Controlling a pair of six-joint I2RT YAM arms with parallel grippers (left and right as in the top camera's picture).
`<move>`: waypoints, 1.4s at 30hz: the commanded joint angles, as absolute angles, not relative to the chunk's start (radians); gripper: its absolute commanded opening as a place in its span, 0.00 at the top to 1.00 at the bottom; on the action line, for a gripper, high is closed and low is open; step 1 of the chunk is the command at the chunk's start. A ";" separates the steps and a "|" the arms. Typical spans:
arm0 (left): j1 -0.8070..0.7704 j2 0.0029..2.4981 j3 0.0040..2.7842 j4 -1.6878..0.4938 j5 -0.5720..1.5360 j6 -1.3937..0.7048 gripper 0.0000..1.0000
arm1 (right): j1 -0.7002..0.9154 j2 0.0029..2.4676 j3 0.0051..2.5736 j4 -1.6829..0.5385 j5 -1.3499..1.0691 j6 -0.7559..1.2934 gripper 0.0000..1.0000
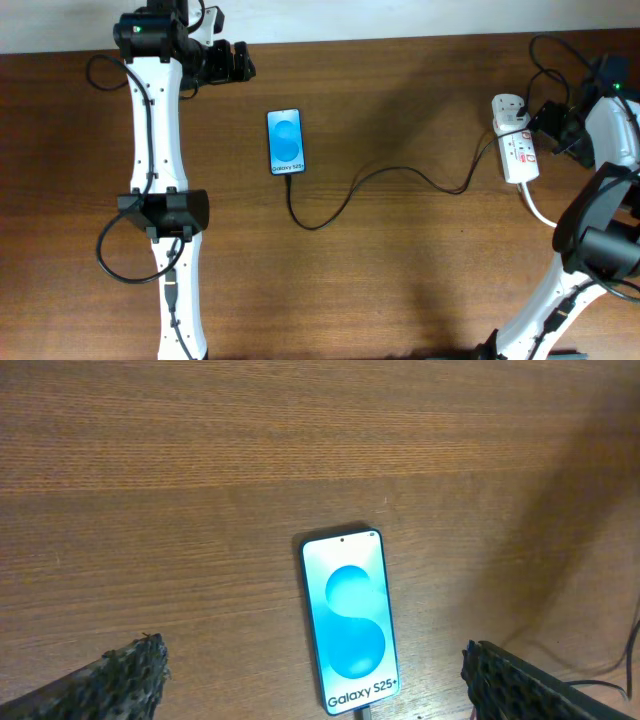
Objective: Plug charger to phone and switch on socket
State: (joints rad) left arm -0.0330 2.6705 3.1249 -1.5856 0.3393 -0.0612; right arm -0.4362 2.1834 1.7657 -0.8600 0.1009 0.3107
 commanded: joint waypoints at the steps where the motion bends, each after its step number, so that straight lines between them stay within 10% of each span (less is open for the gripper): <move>1: -0.030 2.657 3.125 -1.584 0.332 -0.060 0.01 | -0.440 2.214 1.765 -0.877 0.085 0.306 0.02; 42: -0.030 2.657 3.125 -1.584 0.332 -0.059 0.01 | -0.478 2.221 1.654 -0.748 -0.192 0.288 0.02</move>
State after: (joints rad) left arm -0.0330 2.6705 3.1249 -1.5856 0.3393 -0.0612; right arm -0.4961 2.2059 1.6680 -0.7391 -0.1604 0.2955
